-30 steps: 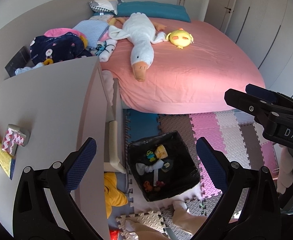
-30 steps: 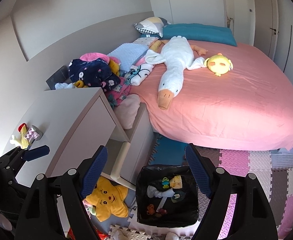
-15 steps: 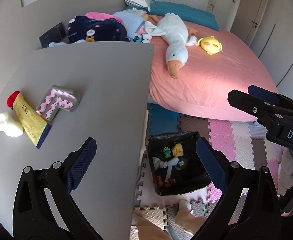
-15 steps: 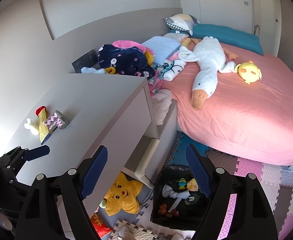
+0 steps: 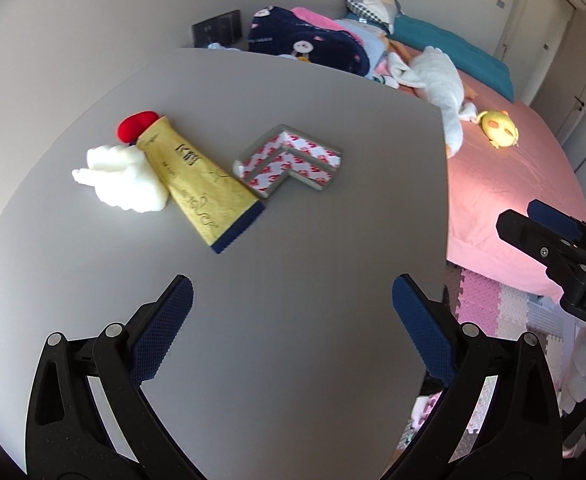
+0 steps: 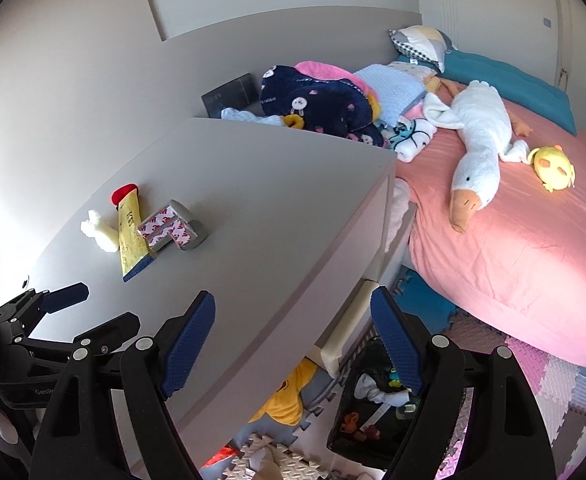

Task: Collect trash
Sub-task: 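Move both open tools back over the desk items, then grasp the white fluffy duster with the left tool while the right tool grasps the L-shaped corner guard, then carry the duster and corner guard over the black bin, then open both tools to drop the duster and corner guard into the bin, then move both open tools over the yellow tube and red heart on the desk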

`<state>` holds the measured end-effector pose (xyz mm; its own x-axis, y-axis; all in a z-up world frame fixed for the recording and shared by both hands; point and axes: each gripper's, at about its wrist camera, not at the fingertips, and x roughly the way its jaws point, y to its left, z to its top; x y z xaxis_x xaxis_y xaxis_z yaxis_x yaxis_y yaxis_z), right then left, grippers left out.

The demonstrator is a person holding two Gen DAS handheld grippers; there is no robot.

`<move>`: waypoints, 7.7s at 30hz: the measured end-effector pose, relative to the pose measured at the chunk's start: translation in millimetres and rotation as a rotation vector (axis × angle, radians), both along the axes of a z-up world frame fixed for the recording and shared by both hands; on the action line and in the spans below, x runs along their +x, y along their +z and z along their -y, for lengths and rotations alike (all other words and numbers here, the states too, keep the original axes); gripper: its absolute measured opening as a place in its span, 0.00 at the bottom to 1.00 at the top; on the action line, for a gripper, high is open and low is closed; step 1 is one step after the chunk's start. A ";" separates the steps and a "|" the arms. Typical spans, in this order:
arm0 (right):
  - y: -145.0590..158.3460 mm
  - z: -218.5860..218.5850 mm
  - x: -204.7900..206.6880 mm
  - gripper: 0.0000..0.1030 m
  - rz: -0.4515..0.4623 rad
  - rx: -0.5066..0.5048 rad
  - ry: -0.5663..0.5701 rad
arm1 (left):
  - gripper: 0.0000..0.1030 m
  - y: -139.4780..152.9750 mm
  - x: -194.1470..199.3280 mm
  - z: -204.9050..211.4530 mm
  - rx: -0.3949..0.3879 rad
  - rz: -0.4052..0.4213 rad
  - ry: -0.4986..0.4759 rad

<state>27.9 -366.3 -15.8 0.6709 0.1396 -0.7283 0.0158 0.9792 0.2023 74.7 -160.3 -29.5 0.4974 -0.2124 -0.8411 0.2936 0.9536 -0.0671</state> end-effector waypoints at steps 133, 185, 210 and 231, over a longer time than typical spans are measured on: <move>5.3 159.2 -94.9 0.22 0.037 0.022 -0.305 | 0.25 35.7 -31.0 188.0 -0.148 0.025 -0.454; -6.3 217.2 -117.1 0.65 -0.017 0.015 -0.469 | 0.86 12.1 -43.2 244.0 -0.037 -0.031 -0.601; -5.3 183.9 -92.4 0.65 -0.028 0.020 -0.387 | 0.86 10.1 -32.9 202.0 -0.041 -0.031 -0.509; -2.0 90.8 -35.6 0.65 -0.026 0.012 -0.172 | 0.86 7.8 -7.9 96.4 -0.059 -0.023 -0.285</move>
<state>-7.7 -457.1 -17.8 0.6666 0.0328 -0.7447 0.1886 0.9591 0.2111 66.8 -256.7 -21.6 0.3918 -0.3898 -0.8334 0.5469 0.8271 -0.1298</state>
